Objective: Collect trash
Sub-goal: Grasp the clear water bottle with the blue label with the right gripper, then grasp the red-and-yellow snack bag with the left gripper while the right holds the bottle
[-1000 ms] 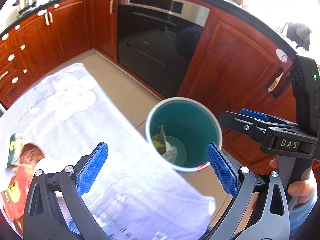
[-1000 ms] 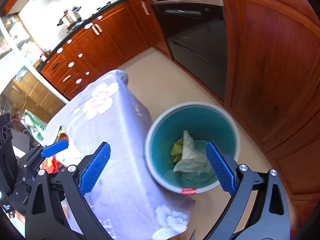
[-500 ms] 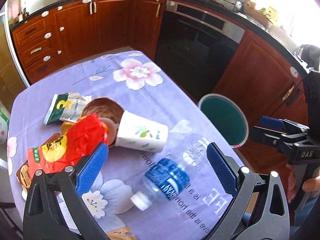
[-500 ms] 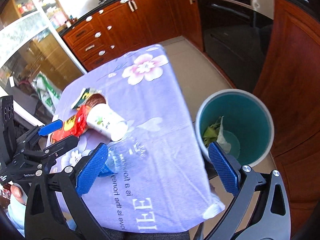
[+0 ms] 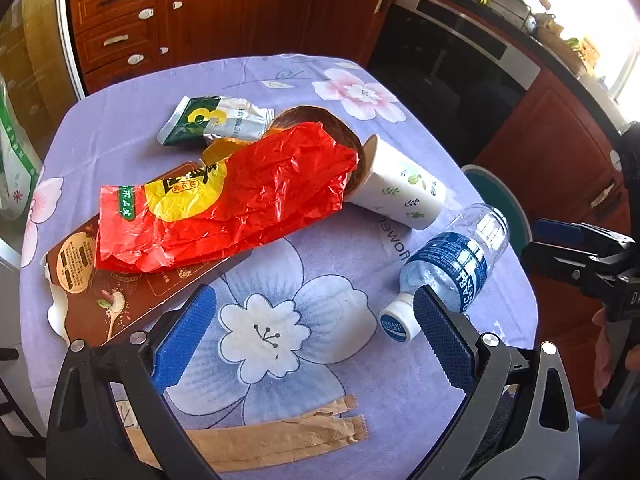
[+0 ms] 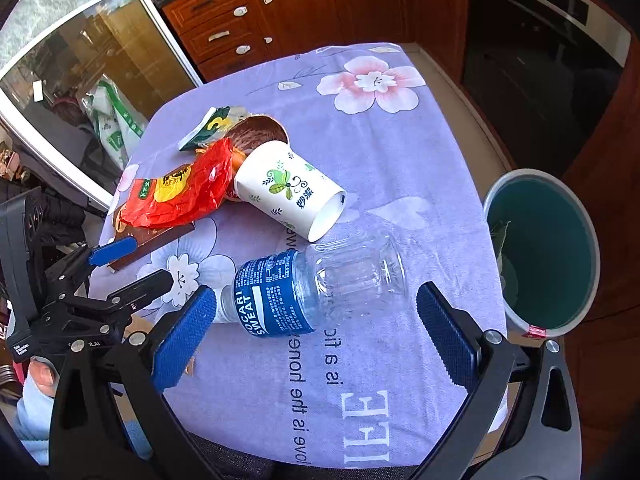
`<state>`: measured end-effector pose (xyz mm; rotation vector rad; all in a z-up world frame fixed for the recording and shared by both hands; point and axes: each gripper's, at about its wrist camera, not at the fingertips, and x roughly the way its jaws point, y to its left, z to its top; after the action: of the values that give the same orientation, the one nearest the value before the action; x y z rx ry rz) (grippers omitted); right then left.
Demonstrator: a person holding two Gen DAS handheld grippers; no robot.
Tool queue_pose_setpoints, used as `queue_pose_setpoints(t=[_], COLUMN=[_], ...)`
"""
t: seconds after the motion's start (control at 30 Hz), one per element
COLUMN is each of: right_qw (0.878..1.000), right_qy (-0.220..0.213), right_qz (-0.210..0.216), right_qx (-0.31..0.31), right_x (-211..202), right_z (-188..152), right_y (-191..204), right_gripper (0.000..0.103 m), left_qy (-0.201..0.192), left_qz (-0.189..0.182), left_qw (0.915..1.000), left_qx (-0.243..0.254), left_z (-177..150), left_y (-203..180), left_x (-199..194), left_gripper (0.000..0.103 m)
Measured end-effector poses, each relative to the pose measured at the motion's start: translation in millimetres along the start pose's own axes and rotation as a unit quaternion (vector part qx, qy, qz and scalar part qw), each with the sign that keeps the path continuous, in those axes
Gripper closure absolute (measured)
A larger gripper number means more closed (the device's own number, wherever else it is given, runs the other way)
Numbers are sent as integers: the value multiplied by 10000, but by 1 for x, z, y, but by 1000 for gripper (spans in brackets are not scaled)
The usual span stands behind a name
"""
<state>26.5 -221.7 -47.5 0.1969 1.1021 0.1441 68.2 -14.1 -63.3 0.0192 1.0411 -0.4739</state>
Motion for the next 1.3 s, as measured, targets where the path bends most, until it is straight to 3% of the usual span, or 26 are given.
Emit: queue_pose_setpoints(t=[0.33,0.47,0.83,0.97,1.0,1.07,1.3], right_qw=[9979,9962,9946,9959,9963,9965,9983], right_qy=[459,531,502,394,383,369,81], right_qz=[192,330,56,-105,-139,-160,-208], right_qx=[421,605,905,803,756,736,536], right_x=[18,28,51,53,53,51,42], right_z=[-25,-20,-15,-19,-20,-21,-17], right_y=[-9,-14,-24,-29,-30,-35,-39], right_gripper=[7,7,7,7,8,29,39], left_qy=[173,324,588,498,453,347,-118], left_qz=[166,2,-592,-494,-480,-454,45], left_qw=[9989,9981,9948,9957,9964,9977,9999], left_qx=[393,523,576,598,529,356,-8], left_z=[14,0,-23,-18,-16,-7,24], left_y=[-14,-23,-49,-51,-47,-36,-3], left_x=[41,46,52,47,44,37,13], left_gripper=[4,4,4,4,4,4,4])
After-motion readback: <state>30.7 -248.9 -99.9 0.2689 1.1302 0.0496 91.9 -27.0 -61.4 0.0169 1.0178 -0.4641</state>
